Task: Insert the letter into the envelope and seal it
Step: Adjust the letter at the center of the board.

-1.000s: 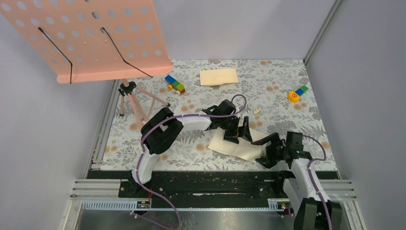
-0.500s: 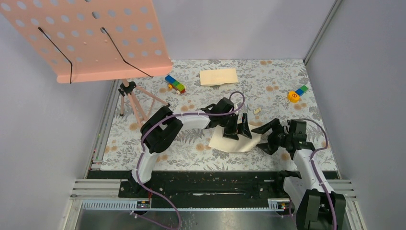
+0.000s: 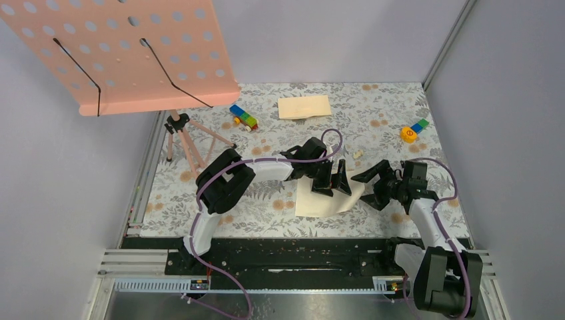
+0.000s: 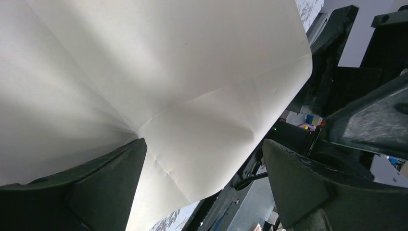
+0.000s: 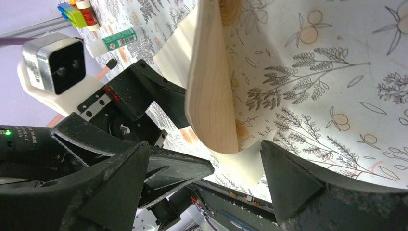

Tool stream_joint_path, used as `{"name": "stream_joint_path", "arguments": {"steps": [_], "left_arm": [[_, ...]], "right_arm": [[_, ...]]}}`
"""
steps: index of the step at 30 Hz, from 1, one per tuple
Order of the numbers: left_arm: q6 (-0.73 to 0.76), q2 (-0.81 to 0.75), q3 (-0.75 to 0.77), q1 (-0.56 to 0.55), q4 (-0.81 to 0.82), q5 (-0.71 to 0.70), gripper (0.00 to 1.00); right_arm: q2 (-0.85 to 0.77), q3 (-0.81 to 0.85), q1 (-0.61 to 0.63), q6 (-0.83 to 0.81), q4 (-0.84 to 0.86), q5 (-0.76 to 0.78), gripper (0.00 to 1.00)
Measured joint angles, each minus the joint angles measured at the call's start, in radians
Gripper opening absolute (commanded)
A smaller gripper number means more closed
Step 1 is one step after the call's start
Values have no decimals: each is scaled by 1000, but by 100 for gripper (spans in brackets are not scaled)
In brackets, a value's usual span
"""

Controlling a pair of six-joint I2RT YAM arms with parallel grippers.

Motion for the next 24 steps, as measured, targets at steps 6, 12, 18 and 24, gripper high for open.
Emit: {"name": "stream_joint_path", "arguments": {"steps": [6,12,18,24], "left_arm": [[4,0,-6,0,11,9,97],[12,-1,-11,0,20,18,97],[25,-1,-12,0,21,23,97],[35,-1,-16,0,20,48,97]], "right_arm": [[33,66,-6,-74,-13,11,94],[116,90,-19,-104,13,15,94],[229,99,-19,-139,37,10,94],[312,176,-31,-164,43,10,94]]}}
